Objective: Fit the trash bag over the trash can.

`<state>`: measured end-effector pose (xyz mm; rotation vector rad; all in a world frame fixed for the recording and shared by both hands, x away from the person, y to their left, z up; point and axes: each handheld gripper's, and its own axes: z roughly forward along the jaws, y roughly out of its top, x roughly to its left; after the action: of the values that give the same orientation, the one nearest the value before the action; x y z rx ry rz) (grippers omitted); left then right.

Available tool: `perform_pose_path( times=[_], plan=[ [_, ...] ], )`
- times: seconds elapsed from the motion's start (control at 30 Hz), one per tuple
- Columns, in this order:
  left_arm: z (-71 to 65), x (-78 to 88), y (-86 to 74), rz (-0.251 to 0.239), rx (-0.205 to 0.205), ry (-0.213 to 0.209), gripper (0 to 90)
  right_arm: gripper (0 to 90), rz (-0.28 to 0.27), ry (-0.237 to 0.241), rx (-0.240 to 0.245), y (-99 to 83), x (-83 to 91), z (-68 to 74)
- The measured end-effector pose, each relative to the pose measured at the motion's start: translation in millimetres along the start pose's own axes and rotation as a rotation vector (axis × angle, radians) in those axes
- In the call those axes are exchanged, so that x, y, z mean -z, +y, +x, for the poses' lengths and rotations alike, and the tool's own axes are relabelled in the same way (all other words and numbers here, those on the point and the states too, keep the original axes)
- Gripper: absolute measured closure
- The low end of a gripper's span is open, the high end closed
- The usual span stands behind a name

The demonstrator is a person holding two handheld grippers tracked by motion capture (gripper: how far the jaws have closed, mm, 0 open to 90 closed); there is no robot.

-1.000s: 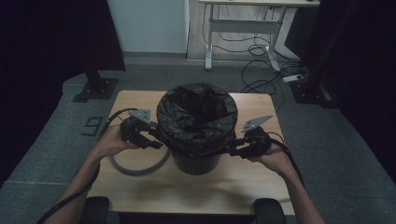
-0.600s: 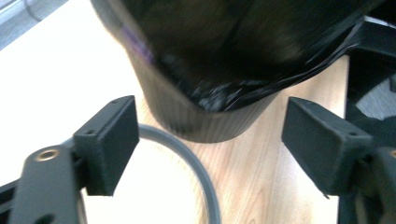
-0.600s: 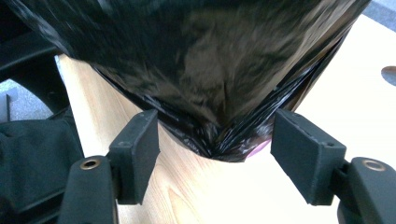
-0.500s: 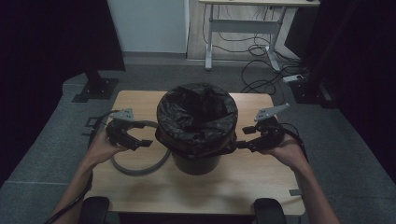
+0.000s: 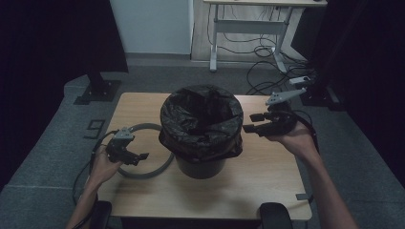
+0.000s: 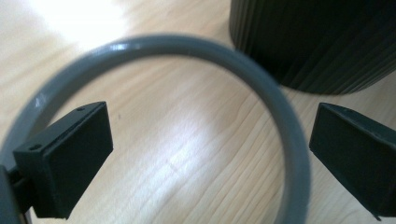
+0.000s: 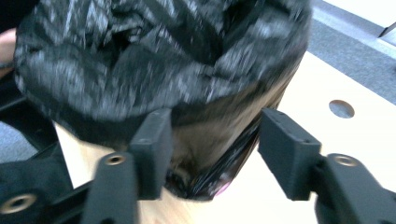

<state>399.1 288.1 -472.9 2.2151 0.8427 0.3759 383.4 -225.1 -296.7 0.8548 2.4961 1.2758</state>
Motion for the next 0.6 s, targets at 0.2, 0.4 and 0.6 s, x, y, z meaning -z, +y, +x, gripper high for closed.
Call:
perform_pose_path(
  times=[0.2, 0.4, 0.6],
  plan=[
    [6.6, -18.4, -27.3, 0.004, 0.046, 0.037, 0.0, 55.1, 0.013, -0.029, -0.012, 30.9, -11.9, -2.0],
    [11.9, -32.0, -43.6, 0.046, 0.061, 0.073, 0.0, 51.7, 0.044, -0.044, 0.036, 62.7, -38.5, 1.3],
    [12.2, -39.0, -49.8, 0.064, 0.064, 0.075, 0.0, 40.2, 0.08, -0.077, 0.089, 94.5, -71.9, 5.6]
  ],
)
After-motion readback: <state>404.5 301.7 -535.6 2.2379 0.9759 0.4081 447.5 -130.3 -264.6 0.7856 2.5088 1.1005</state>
